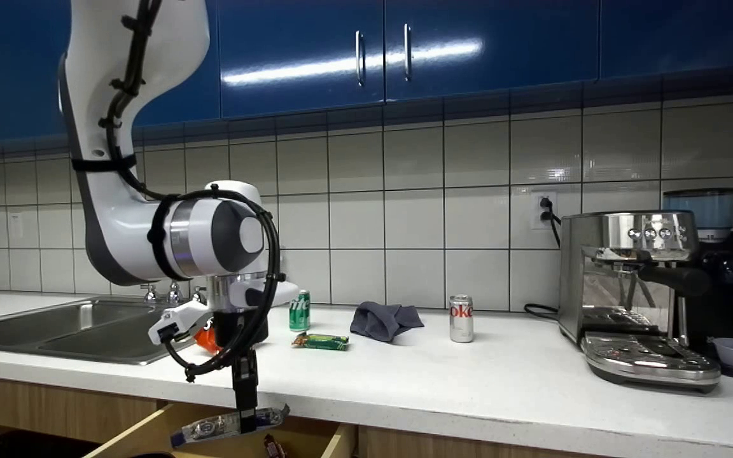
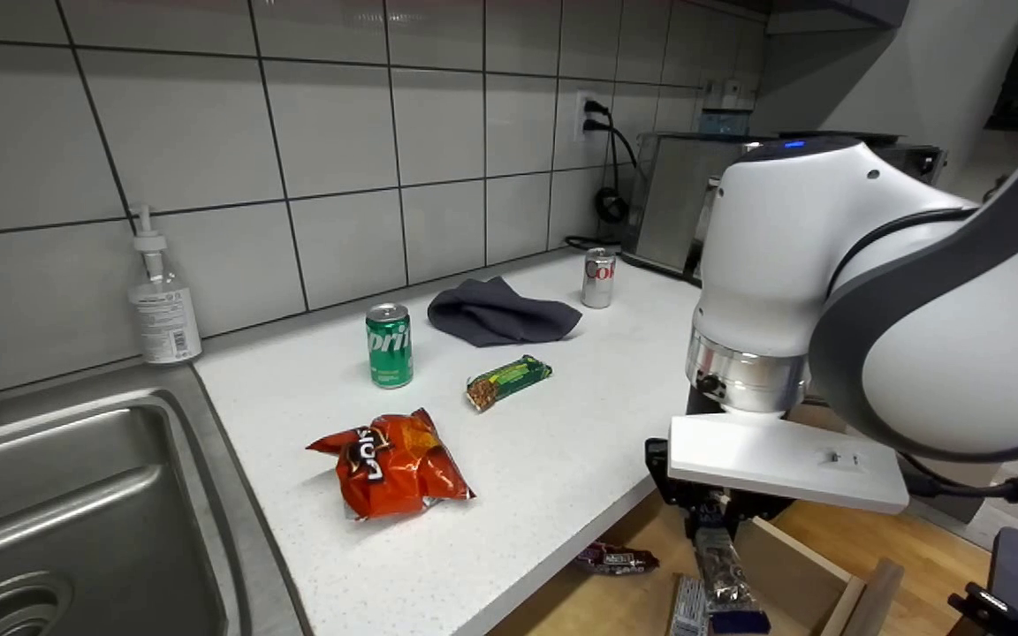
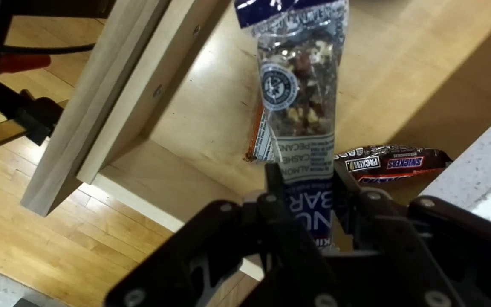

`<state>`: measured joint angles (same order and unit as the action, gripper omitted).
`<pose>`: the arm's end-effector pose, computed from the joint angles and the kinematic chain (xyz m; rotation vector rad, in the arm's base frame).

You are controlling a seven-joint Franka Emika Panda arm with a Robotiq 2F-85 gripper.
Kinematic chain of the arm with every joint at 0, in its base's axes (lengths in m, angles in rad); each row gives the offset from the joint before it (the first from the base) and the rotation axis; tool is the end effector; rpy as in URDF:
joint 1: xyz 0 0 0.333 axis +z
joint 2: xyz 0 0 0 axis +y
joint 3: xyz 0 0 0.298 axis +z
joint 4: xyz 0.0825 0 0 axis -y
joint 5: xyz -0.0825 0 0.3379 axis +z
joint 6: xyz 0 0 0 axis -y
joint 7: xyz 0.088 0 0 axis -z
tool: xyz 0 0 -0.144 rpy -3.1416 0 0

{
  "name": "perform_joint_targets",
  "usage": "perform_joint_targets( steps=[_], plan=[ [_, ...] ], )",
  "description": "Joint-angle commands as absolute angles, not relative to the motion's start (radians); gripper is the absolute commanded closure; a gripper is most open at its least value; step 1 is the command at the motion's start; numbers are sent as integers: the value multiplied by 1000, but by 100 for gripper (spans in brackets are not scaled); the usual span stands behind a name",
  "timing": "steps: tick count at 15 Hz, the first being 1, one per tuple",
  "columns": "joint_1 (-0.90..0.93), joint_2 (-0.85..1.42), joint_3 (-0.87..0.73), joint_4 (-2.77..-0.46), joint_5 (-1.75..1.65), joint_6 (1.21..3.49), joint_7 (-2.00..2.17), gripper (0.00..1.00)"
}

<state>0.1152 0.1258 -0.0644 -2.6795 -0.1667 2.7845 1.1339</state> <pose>0.3925 0.0243 0.1807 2.7523 -1.3736 0.0286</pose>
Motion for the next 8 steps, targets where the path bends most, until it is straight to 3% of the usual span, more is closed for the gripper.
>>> perform_joint_targets(
  steps=[1, 5, 6, 7, 8],
  plan=[
    [134, 182, -83, -2674, -196, 2852, 1221, 92],
    [180, 225, -121, -2671, -186, 2894, 1257, 92],
    [194, 228, -132, -2671, -187, 2898, 1263, 43],
    [205, 229, -141, -2672, -184, 2899, 1264, 42],
    [218, 228, -152, -2671, -187, 2899, 1268, 34]
  ],
)
